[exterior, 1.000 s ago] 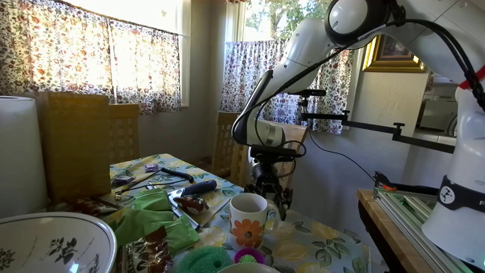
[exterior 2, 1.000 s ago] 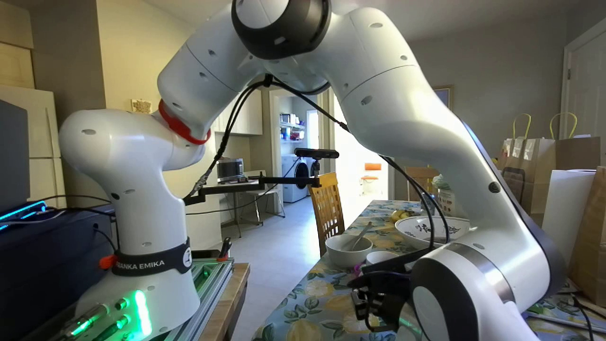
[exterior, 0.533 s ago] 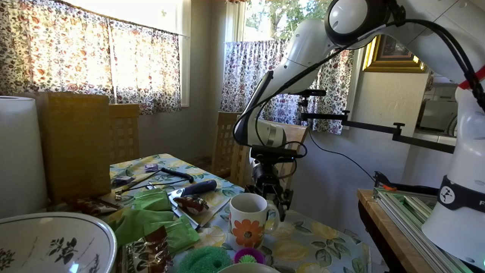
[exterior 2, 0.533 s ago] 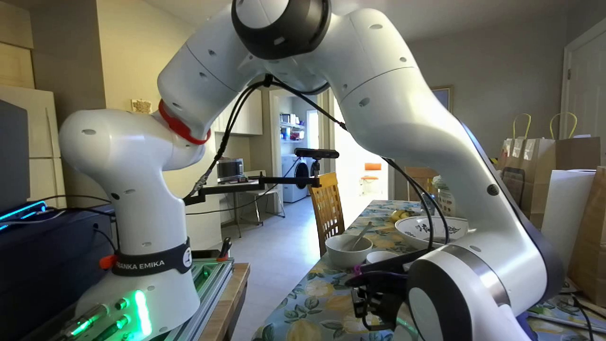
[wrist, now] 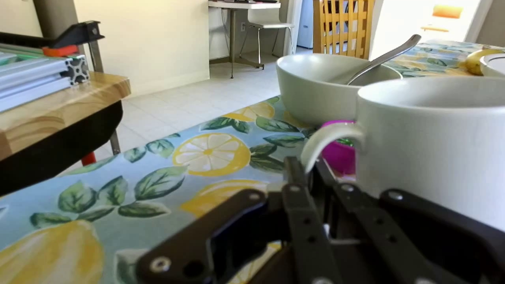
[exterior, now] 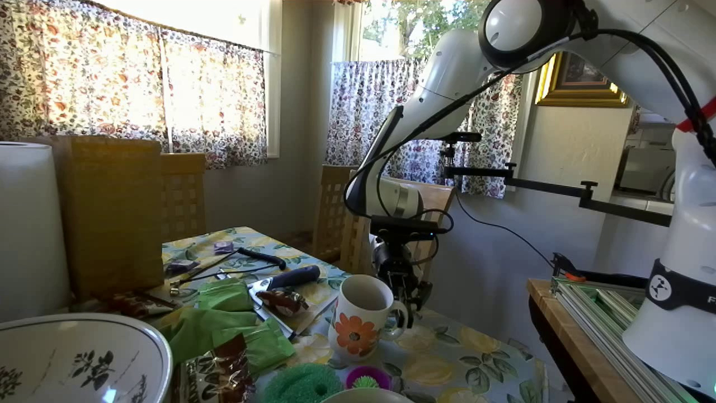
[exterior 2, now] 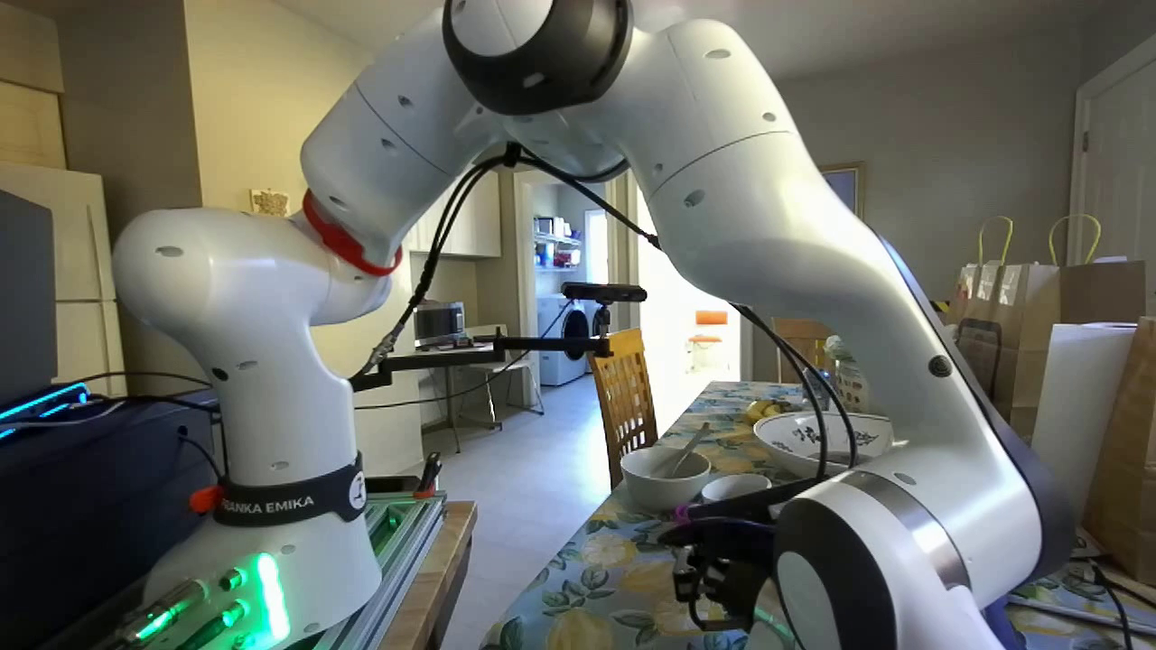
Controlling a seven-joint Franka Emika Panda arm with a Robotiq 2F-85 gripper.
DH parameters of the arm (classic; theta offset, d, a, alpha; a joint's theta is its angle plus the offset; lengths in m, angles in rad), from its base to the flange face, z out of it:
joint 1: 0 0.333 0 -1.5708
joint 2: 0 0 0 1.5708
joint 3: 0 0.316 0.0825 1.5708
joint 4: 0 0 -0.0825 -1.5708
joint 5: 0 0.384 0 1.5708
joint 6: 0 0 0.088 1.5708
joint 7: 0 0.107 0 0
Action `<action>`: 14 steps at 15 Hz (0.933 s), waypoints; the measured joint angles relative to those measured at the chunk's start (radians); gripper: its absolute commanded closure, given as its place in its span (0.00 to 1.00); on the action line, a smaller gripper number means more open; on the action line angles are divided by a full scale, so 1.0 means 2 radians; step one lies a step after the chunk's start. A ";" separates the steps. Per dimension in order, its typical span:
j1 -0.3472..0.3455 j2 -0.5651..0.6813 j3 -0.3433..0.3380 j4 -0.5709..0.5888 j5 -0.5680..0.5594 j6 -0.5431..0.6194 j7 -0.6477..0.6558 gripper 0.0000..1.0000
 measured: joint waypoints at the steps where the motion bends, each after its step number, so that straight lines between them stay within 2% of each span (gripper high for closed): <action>1: 0.000 0.001 0.000 0.000 0.000 0.002 0.001 0.97; 14: 0.013 -0.004 -0.001 0.005 -0.003 0.000 0.003 0.97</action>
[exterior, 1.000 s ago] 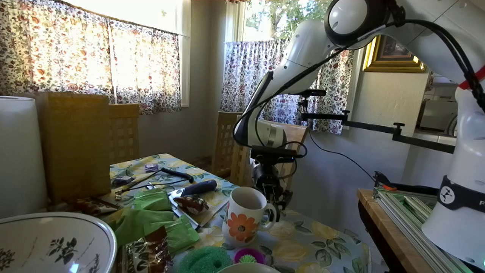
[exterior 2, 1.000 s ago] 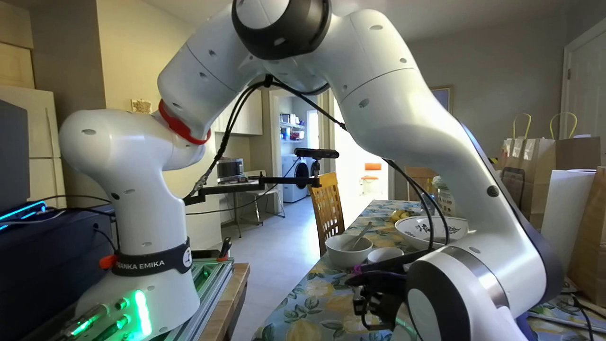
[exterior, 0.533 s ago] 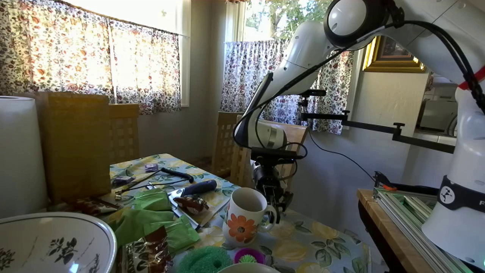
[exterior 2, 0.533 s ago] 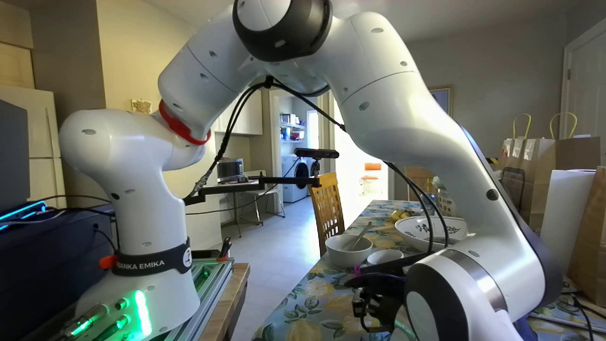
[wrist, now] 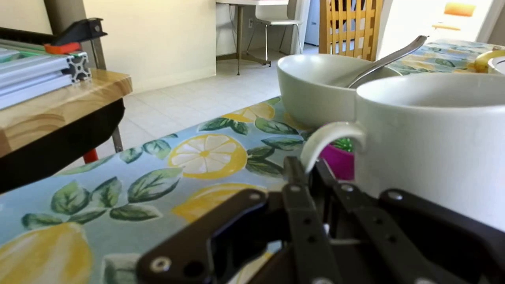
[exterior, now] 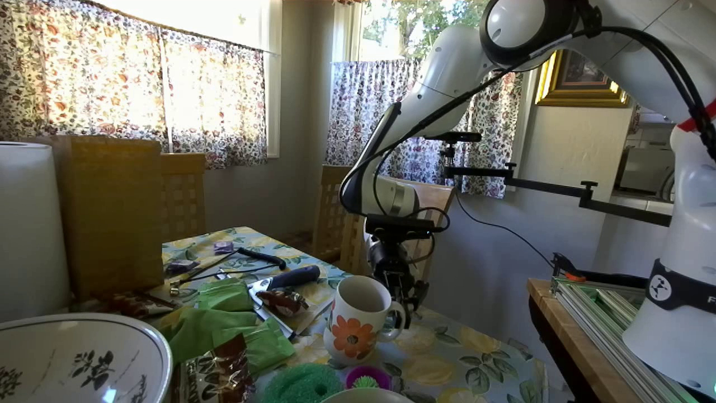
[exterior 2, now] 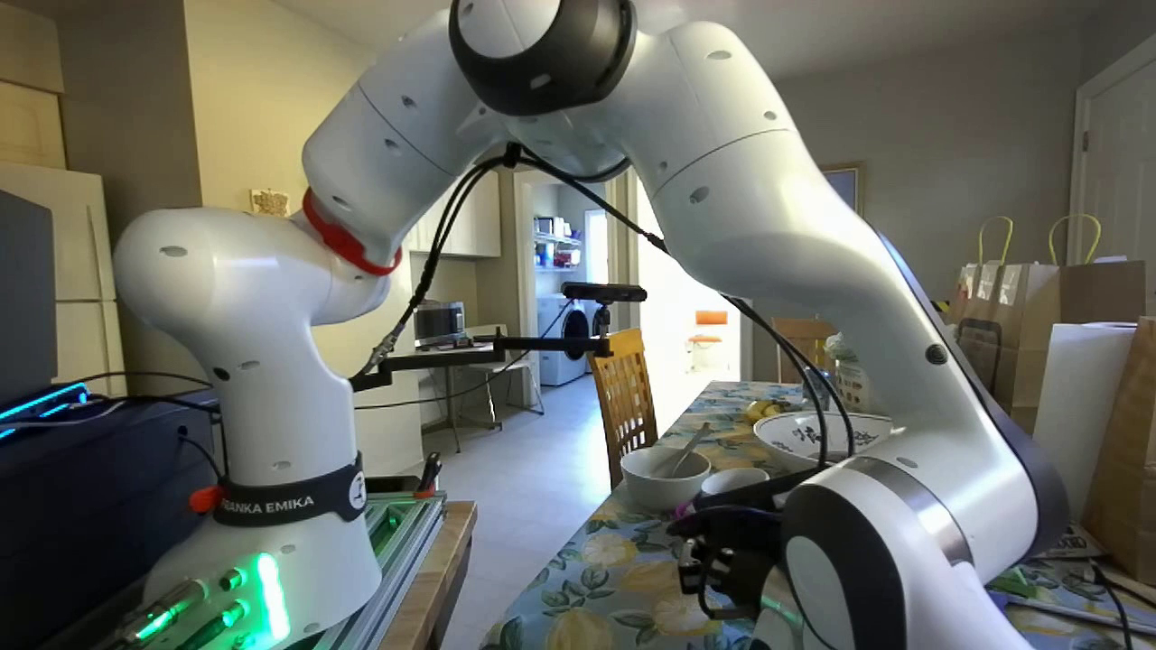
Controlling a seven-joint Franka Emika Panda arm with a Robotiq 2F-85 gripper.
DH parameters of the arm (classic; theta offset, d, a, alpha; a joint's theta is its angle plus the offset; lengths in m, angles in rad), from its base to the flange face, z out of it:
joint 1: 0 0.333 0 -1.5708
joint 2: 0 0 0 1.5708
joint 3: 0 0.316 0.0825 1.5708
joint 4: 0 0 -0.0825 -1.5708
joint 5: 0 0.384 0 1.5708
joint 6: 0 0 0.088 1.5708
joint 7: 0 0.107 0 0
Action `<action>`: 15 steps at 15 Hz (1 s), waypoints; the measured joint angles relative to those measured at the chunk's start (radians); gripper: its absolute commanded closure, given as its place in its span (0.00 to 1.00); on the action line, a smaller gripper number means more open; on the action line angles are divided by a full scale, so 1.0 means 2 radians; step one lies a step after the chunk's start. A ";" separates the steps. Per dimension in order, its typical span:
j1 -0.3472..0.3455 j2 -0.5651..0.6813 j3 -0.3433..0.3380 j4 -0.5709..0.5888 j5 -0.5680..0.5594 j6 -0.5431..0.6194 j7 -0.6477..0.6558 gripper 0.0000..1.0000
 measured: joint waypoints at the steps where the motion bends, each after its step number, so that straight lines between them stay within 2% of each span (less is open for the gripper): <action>1: 0.003 -0.003 0.000 0.000 -0.001 -0.001 0.001 0.97; 8: 0.013 -0.026 -0.001 0.000 -0.005 -0.025 0.014 0.97; 15: 0.034 -0.047 -0.004 0.000 -0.040 -0.035 0.028 0.97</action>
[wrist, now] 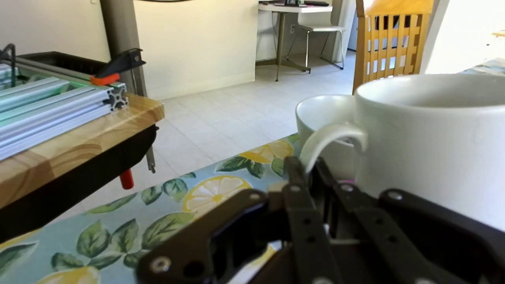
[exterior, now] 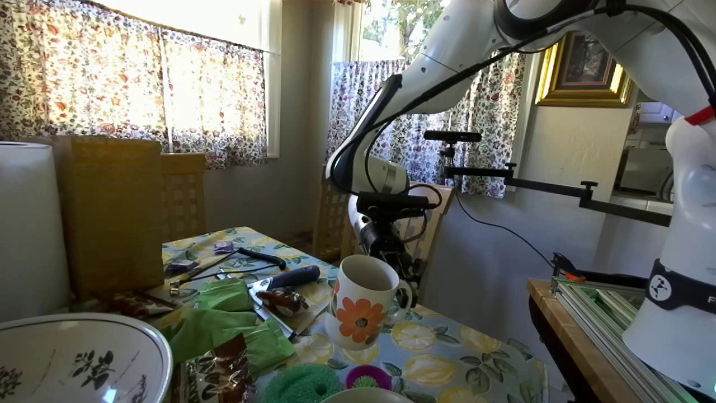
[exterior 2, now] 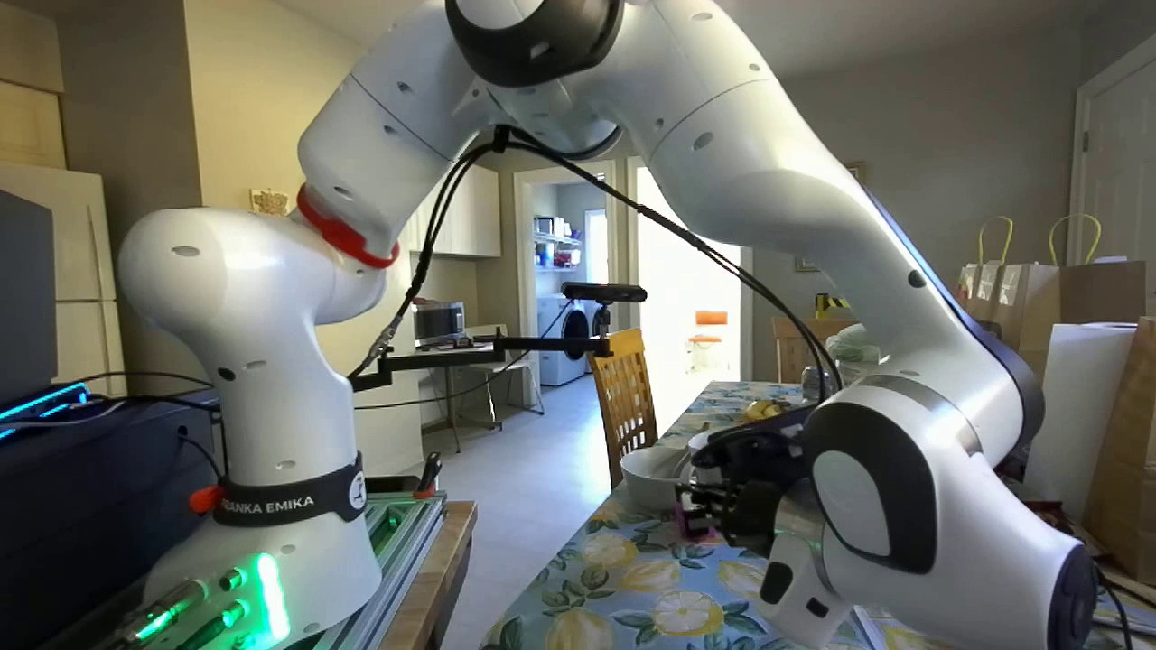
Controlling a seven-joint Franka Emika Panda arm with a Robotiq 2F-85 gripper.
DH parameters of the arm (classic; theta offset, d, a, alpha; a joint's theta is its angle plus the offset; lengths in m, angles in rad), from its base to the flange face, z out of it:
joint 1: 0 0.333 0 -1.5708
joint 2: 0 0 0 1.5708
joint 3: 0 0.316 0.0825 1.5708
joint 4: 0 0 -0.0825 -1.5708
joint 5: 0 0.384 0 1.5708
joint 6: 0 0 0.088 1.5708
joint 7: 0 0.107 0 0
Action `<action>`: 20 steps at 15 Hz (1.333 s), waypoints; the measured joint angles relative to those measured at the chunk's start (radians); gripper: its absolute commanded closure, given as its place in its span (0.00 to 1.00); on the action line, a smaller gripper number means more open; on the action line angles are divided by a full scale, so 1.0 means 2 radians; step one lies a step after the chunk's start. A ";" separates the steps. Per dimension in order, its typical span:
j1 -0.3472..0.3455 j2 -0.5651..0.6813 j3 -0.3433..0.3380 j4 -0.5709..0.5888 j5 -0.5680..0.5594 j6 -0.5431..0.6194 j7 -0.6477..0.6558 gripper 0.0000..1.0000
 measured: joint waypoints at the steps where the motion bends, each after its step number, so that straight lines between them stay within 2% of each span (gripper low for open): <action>1: 0.004 -0.004 0.000 0.000 -0.004 0.000 0.000 0.97; 11: 0.044 -0.046 0.001 -0.002 -0.025 0.000 0.003 0.97; 20: 0.060 -0.063 0.007 -0.004 -0.031 0.020 0.010 0.97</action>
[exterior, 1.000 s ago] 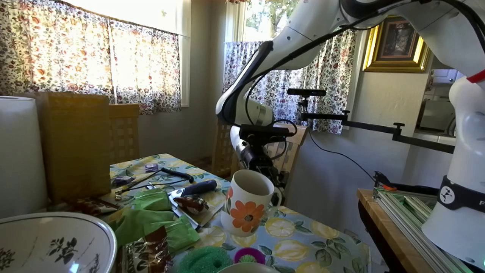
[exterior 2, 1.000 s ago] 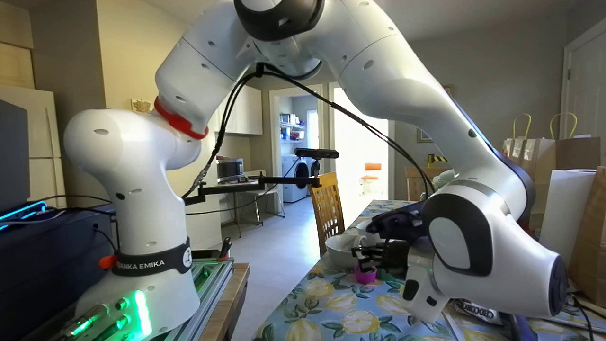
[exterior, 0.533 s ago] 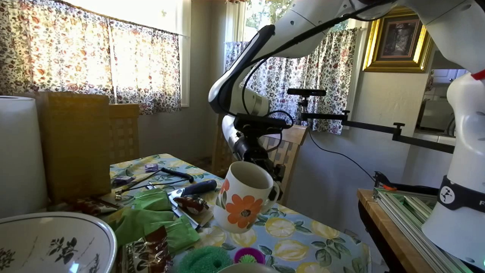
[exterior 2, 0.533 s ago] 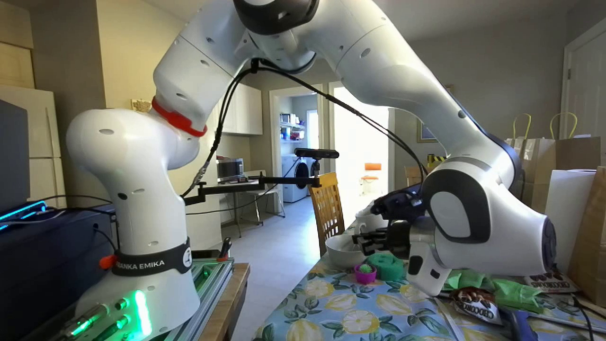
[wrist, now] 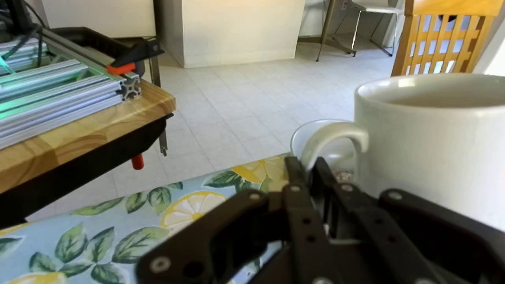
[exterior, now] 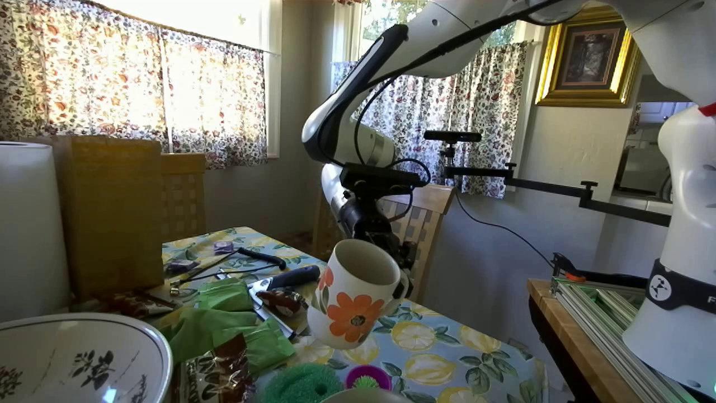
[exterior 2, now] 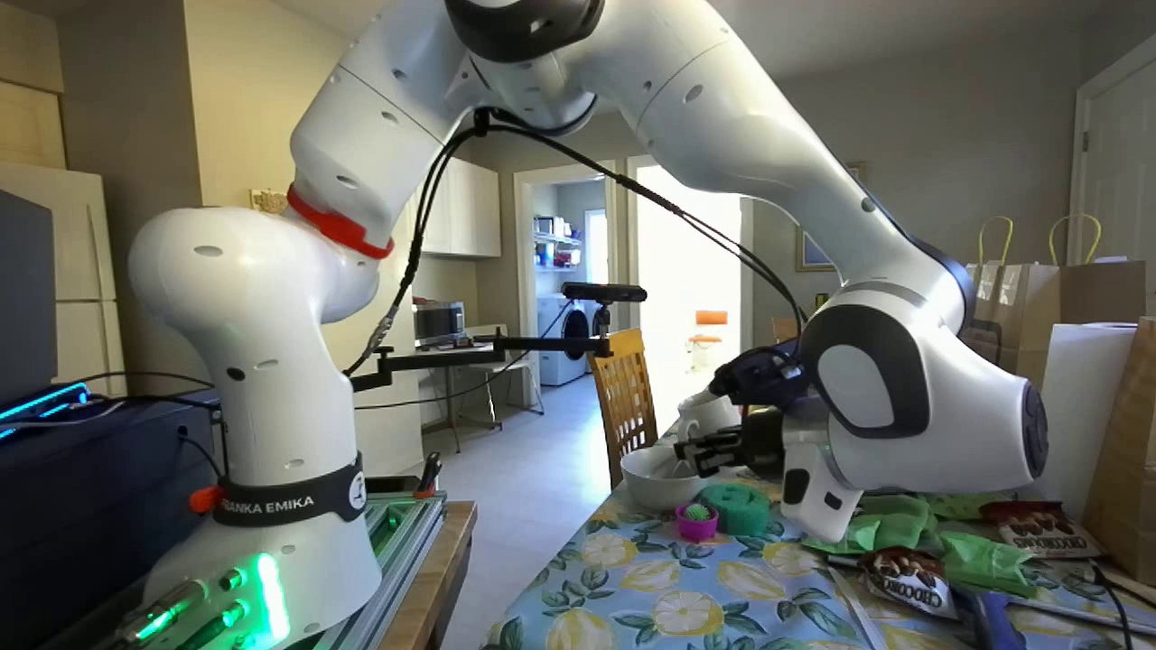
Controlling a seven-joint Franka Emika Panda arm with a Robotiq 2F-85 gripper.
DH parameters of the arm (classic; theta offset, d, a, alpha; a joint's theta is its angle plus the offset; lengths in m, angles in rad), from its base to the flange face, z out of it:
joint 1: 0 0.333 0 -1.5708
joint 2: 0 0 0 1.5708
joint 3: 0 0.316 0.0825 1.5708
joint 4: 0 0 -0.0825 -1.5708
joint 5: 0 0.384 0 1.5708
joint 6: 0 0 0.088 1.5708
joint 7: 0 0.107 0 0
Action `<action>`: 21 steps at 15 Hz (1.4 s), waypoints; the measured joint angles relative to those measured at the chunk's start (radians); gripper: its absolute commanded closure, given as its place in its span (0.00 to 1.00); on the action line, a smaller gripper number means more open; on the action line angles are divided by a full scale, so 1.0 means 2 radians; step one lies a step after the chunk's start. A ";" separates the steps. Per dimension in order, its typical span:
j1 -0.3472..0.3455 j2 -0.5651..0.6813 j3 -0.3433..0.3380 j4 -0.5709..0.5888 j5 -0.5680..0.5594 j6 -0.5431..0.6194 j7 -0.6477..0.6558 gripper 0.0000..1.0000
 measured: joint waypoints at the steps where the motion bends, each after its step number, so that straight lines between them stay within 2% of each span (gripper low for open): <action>1: 0.003 -0.001 0.001 -0.002 -0.002 0.007 0.000 0.97; 12: 0.017 -0.010 0.013 -0.021 -0.011 0.047 0.004 0.97; 13: 0.017 -0.010 0.013 -0.021 -0.011 0.048 0.005 0.89; 21: 0.017 -0.015 0.013 -0.024 -0.011 0.055 0.009 0.89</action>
